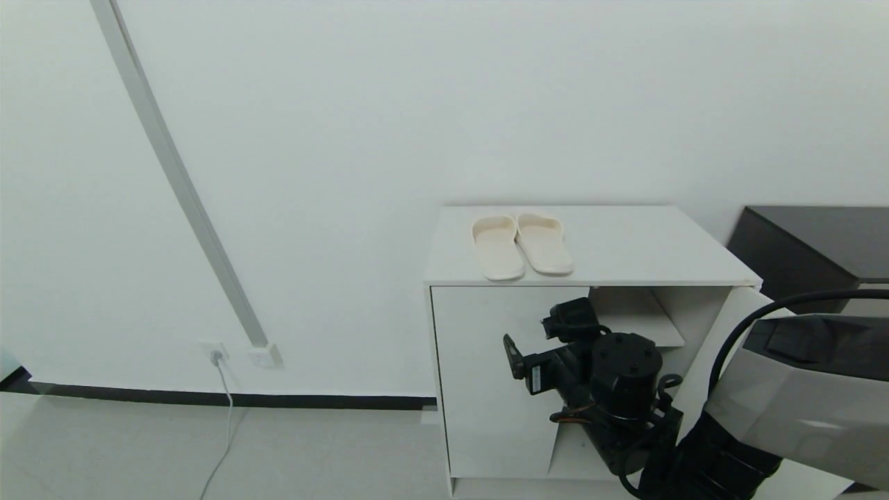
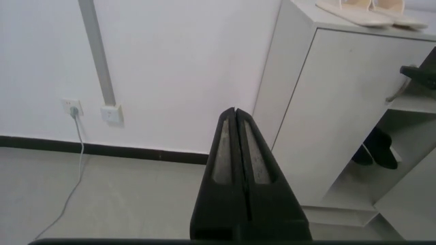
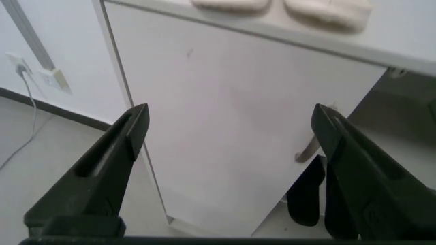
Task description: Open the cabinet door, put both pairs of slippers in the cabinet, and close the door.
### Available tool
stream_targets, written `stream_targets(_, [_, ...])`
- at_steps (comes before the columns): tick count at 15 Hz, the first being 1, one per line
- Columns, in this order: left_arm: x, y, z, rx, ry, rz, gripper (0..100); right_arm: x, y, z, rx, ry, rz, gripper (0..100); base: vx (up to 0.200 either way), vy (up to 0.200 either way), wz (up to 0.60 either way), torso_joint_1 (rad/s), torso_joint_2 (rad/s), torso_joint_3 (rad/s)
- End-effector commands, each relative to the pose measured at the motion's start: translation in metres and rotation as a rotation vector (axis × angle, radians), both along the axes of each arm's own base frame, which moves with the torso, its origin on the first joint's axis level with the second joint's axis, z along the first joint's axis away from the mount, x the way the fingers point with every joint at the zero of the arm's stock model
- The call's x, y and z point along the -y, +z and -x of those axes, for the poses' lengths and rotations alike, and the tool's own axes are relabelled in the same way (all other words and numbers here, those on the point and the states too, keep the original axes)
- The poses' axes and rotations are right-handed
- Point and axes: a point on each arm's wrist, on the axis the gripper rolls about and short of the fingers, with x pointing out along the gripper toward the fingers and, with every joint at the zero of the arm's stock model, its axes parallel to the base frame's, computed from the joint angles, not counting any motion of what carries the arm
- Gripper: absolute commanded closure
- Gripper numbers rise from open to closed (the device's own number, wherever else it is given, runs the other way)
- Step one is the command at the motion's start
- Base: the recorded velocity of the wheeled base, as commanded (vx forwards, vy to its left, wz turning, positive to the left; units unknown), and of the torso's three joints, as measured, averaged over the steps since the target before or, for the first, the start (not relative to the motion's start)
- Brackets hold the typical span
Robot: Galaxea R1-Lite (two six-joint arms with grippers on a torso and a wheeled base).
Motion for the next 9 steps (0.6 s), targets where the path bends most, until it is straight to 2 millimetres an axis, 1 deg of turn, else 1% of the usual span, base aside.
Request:
stream_targets(1, [0.000, 0.000, 0.000, -0.002, 0.000, 0.000, 100, 0.000, -0.001, 0.000, -0.002, 0.002, 0.003, 0, 0.000, 0.000, 0.00, 0.261, -0.60, -0.339])
stream_targets(4, [0.000, 0.000, 0.000, 0.000, 0.002, 0.002, 100, 0.002, -0.002, -0.002, -0.005, -0.001, 0.005, 0, 0.000, 0.000, 0.00, 0.248, -0.53, -0.300])
stream_targets(6, [0.000, 0.000, 0.000, 0.000, 0.002, 0.002, 100, 0.006, 0.003, -0.006, 0.019, -0.016, 0.005, 0, 0.000, 0.000, 0.00, 0.190, -0.41, -0.227])
stream_targets(9, [0.000, 0.000, 0.000, -0.002, 0.002, 0.000, 100, 0.011, 0.013, -0.011, 0.096, -0.018, 0.020, 0, 0.000, 0.000, 0.00, 0.036, -0.06, -0.032])
